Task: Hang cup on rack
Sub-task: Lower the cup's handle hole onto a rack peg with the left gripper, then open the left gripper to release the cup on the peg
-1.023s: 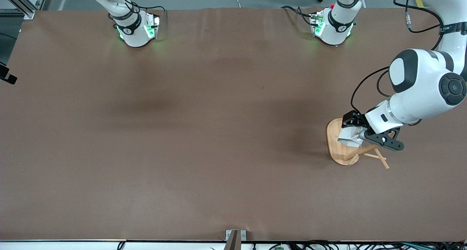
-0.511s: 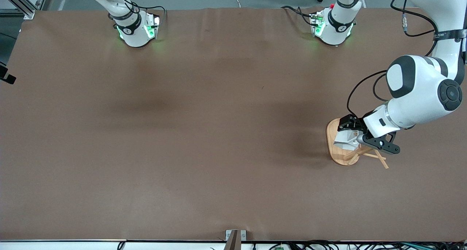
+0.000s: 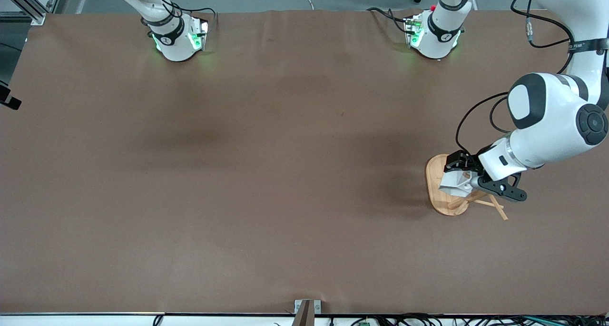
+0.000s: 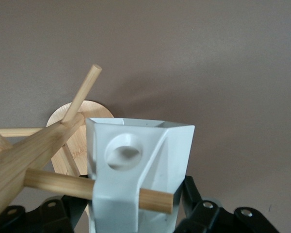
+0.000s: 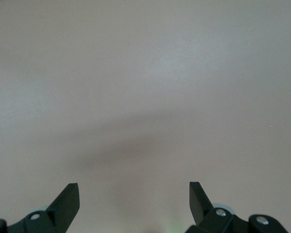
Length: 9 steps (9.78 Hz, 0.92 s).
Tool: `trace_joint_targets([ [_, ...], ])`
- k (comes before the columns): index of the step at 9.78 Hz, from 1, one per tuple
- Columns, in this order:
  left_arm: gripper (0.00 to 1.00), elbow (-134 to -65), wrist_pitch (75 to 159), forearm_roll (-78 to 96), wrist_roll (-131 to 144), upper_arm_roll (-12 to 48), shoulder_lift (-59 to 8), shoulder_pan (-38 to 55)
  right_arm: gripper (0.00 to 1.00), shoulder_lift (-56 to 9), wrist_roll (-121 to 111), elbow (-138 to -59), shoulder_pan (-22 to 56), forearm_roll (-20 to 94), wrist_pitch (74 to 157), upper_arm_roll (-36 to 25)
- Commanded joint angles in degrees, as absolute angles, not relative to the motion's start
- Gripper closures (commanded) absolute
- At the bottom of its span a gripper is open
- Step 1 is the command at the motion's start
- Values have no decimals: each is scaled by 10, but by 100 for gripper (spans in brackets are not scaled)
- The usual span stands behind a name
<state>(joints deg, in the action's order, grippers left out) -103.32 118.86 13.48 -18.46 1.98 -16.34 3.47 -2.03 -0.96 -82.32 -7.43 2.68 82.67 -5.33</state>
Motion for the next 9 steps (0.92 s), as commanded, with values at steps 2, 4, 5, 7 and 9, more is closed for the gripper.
trace_joint_targets([
  [2,0,-1030,1193,145,-181,17,-174,38,0,-6,-4,-842,-88,38,832,-48],
  [4,0,-1019,1177,145,-126,23,-159,41,0,-6,-4,-842,-88,38,832,-48],
  [5,0,-1017,1166,145,-109,26,-150,43,0,-6,-4,-842,-88,38,833,-48],
  [7,0,-1004,1119,145,-61,39,-123,42,0,-6,-4,-842,-88,38,832,-48],
  [9,0,-986,1055,136,-17,38,-87,52,0,-7,-4,-842,-88,38,832,-48],
])
